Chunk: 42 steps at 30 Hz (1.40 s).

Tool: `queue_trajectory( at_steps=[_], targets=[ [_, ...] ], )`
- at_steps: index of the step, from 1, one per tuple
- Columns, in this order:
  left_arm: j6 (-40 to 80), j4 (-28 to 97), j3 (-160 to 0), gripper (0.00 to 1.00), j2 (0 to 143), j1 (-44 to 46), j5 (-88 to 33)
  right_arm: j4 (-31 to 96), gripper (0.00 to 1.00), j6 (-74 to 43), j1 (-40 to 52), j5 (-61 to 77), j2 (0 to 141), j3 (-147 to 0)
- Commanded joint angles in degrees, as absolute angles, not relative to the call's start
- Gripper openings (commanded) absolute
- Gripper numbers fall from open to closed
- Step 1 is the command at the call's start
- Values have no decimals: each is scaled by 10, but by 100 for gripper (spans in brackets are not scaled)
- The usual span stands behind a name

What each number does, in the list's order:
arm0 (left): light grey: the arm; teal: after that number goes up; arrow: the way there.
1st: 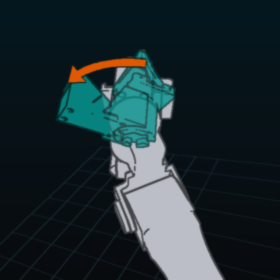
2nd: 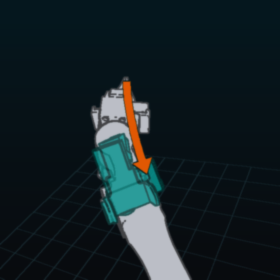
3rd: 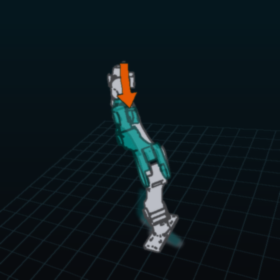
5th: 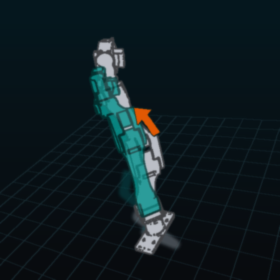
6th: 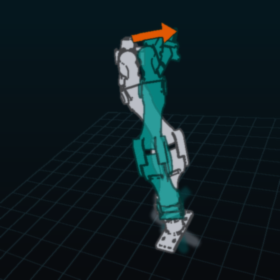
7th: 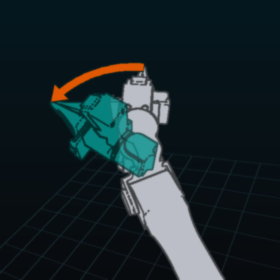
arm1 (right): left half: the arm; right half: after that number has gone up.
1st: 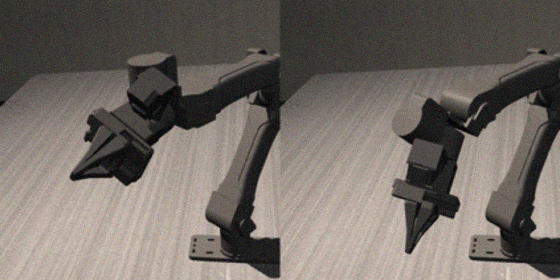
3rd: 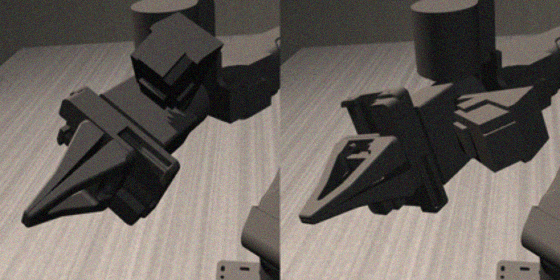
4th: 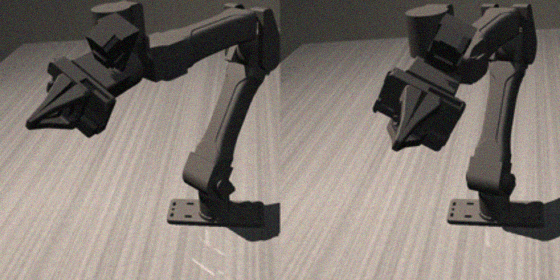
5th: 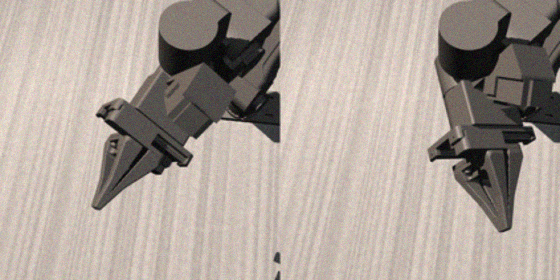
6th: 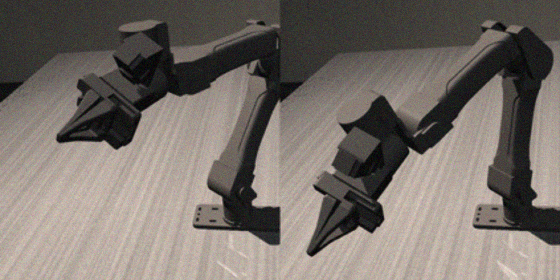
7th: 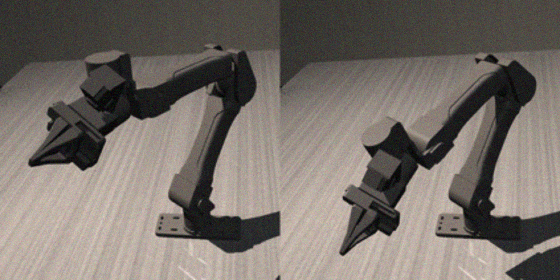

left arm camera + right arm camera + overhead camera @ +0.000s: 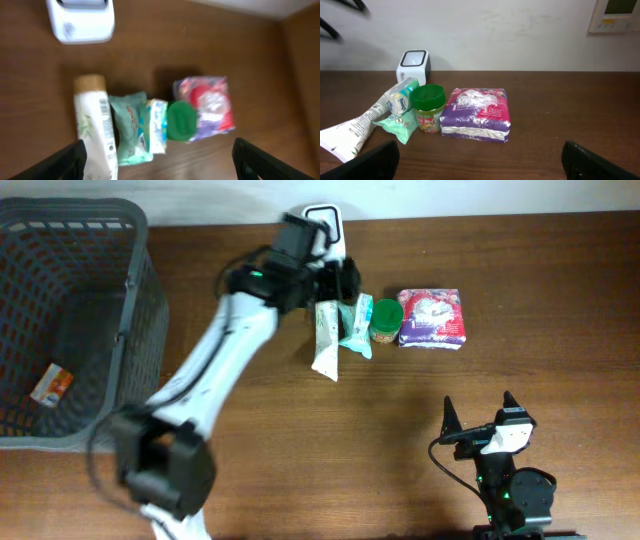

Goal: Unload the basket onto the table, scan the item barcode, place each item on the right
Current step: 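Carry the green box past the scanner and set it beside the tube, then return the left gripper into the basket toward the orange packet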

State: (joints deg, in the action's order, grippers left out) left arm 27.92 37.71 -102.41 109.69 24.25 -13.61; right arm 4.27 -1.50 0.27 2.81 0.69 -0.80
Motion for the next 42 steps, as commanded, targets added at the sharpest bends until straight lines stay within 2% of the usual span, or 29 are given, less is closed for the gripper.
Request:
queue_trajectory(
  at_steps=[1,6,8,11,14,17,19,22,25,27,32,36,39,42],
  targets=[
    [270,411,-1049,92,966,192,-152,44,99,-17,7,23,5,-3],
    [199,466,-1049,100,852,85,-150,44,99,-17,7,23,5,-3],
    [195,492,-1049,99,816,38,-116,44,99,-17,7,23,5,-3],
    [190,539,-1049,99,778,-34,-5,44,99,-17,7,23,5,-3],
    [127,573,-1049,99,773,-81,147,44,99,-17,7,23,5,-3],
    [101,584,-1046,94,799,-111,276,44,98,-17,7,23,5,-3],
    [101,575,-1043,90,825,-124,284,44,99,-17,7,23,5,-3],
    [101,562,-1043,97,872,-134,305,44,99,-17,7,23,5,-3],
    [29,545,-1043,97,931,-143,360,44,99,-17,7,23,5,-3],
    [-50,543,-1043,95,977,-147,362,44,99,-17,7,23,5,-3],
    [-131,559,-1034,96,1056,-148,363,44,99,-17,7,23,5,-3],
    [-210,562,-994,86,1087,-149,363,44,99,-17,7,23,5,-3],
    [-229,557,-955,96,1089,-163,365,44,99,-17,7,23,5,-3],
    [-229,549,-922,96,1089,-193,364,44,99,-17,7,23,5,-3]
  ],
)
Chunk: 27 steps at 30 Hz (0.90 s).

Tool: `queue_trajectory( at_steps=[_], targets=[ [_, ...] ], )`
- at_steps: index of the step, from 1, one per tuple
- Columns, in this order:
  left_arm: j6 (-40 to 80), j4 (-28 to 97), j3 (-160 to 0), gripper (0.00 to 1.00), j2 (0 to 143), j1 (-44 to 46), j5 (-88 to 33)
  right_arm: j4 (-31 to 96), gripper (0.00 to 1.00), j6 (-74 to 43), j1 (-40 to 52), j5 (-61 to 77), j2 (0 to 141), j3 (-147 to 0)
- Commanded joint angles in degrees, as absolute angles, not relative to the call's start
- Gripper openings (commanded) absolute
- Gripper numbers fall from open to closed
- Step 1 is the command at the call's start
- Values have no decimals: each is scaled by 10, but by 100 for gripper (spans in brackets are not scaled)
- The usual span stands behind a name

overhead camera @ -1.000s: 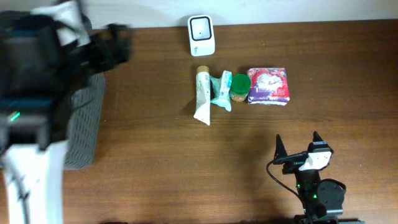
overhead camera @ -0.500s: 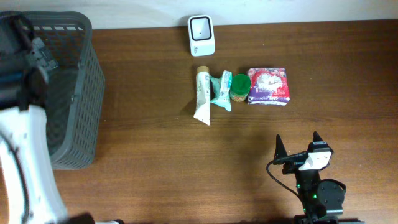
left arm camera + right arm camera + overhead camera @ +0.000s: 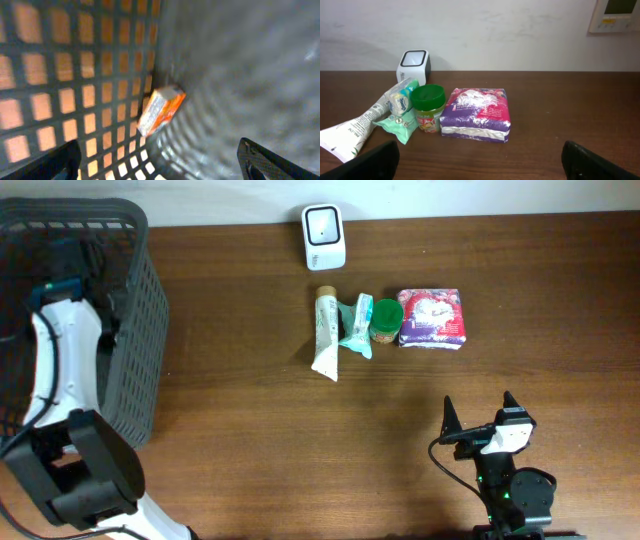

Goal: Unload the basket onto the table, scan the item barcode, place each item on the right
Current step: 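Return the left gripper into the basket toward the orange packet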

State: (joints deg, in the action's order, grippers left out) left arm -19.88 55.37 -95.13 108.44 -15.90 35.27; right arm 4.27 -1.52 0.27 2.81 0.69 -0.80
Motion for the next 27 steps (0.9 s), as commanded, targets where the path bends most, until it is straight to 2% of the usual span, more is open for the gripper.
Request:
queue_trajectory(
  at_steps=[1,5,8,10,13,16,19,24,27],
  targets=[
    [-229,549,-909,90,1089,-213,362,44,99,-17,7,23,5,-3],
    [-246,545,-895,90,1089,-253,314,44,99,-17,7,23,5,-3],
    [-317,545,-893,84,1089,-271,231,44,99,-17,7,23,5,-3],
    [-343,531,-891,84,1089,-271,229,44,99,-17,7,23,5,-3],
    [-370,508,-890,76,1090,-271,229,44,99,-17,7,23,5,-3],
    [-397,494,-889,73,1098,-271,229,44,99,-17,7,23,5,-3],
    [-402,485,-889,72,1118,-271,238,44,99,-17,7,23,5,-3],
    [-402,476,-889,65,1150,-271,238,44,99,-17,7,23,5,-3],
    [-402,469,-889,61,1173,-271,279,44,99,-17,7,23,5,-3]
  ],
)
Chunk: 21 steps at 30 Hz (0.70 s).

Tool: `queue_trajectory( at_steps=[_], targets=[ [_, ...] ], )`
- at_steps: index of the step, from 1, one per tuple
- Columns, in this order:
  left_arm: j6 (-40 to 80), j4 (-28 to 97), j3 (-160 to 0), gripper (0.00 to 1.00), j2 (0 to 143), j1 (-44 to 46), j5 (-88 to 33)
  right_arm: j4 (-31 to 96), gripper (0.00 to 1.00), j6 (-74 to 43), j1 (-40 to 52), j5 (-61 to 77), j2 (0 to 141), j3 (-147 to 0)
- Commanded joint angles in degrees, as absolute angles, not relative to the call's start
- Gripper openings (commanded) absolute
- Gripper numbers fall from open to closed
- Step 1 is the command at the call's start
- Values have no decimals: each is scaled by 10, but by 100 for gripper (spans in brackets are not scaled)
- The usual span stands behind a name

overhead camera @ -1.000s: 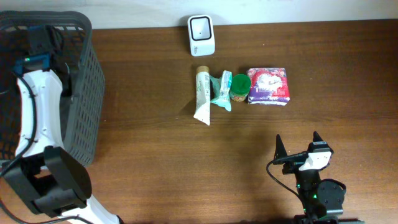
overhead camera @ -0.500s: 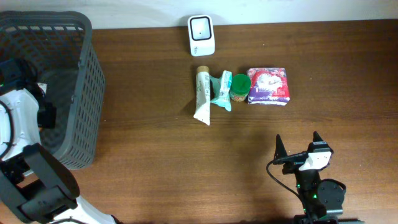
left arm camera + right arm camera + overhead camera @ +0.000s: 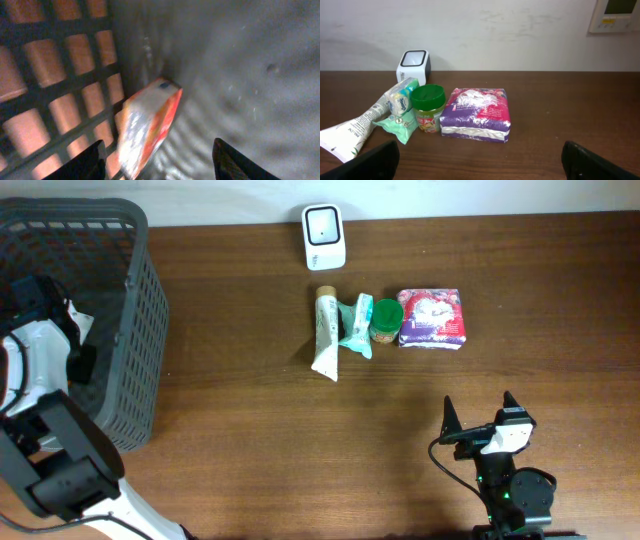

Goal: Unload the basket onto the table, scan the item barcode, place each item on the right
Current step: 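Return the left gripper into the basket toward the orange packet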

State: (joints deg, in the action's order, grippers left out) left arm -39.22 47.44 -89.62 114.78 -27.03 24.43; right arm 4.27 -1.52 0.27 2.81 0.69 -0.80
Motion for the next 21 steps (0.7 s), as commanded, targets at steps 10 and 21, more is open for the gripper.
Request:
queue_trajectory(
  at_steps=[10,21],
  targets=[
    [-376,465,-888,50,1209,-283,298,44,99,-17,7,23,5,-3],
    [-356,482,-889,0,1211,-296,298,44,99,-17,7,23,5,-3]
  ],
)
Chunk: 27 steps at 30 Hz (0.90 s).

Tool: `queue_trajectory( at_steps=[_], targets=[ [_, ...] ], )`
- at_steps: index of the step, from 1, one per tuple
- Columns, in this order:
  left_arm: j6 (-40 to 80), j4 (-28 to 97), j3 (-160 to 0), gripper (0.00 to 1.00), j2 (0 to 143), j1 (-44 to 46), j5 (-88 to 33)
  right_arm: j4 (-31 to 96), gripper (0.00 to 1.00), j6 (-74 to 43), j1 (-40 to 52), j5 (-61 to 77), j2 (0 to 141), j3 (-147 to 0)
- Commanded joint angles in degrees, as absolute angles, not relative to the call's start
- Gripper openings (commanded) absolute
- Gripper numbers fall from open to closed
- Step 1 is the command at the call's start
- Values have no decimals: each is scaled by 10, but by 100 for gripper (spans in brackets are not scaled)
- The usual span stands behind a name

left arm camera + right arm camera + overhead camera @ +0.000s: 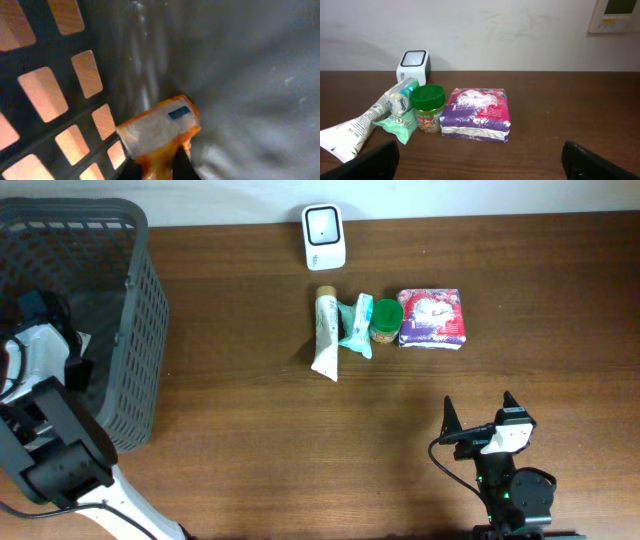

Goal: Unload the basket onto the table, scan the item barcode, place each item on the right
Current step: 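Return the left gripper into the basket toward the orange packet, then grasp the orange-white packet and lift it from the basket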

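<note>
A small orange and white box (pixel 159 126) lies in the corner of the grey mesh basket (pixel 130 240); the arm hides it in the overhead view. My left gripper (pixel 156 167) is down inside the basket (pixel 72 365), and its dark fingers (pixel 181 162) are shut on the box's orange side. The white barcode scanner (pixel 324 224) stands at the table's far edge (pixel 413 65). My right gripper (pixel 478 420) rests open near the front edge, holding nothing (pixel 480 167).
In a row in front of the scanner lie a white tube (pixel 325 332), a green packet (pixel 352 328), a green-lidded jar (pixel 386 320) and a purple pack (pixel 431 318). The basket's mesh walls (pixel 45 95) close in tightly around the left gripper.
The left gripper was open just above the orange box; now it is lower and its fingers are shut on the box's orange side. The right arm has not moved.
The left gripper first hovered open over the row of items by the scanner, with the orange box lying in the basket. Then it was inside the basket, looking at the box, then close above it, and now it grips the box.
</note>
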State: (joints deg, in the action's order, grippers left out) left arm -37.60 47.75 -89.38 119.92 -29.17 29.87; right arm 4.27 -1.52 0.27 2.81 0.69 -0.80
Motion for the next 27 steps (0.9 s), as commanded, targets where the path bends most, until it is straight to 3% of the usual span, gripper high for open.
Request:
queue_trajectory(
  at_steps=[1,9,13,16,21,27],
  targets=[
    [-343,482,-889,0,1209,-294,298,44,99,-17,7,23,5,-3],
    [-325,458,-906,0,1110,-253,186,44,99,-17,7,23,5,-3],
    [-289,443,-947,0,1016,-232,51,44,99,-17,7,23,5,-3],
    [-215,415,-960,0,953,-226,-40,44,99,-17,7,23,5,-3],
    [33,360,-960,0,835,-225,-183,44,99,-17,7,23,5,-3],
    [226,317,-959,0,802,-187,-356,44,99,-17,7,23,5,-3]
  ],
)
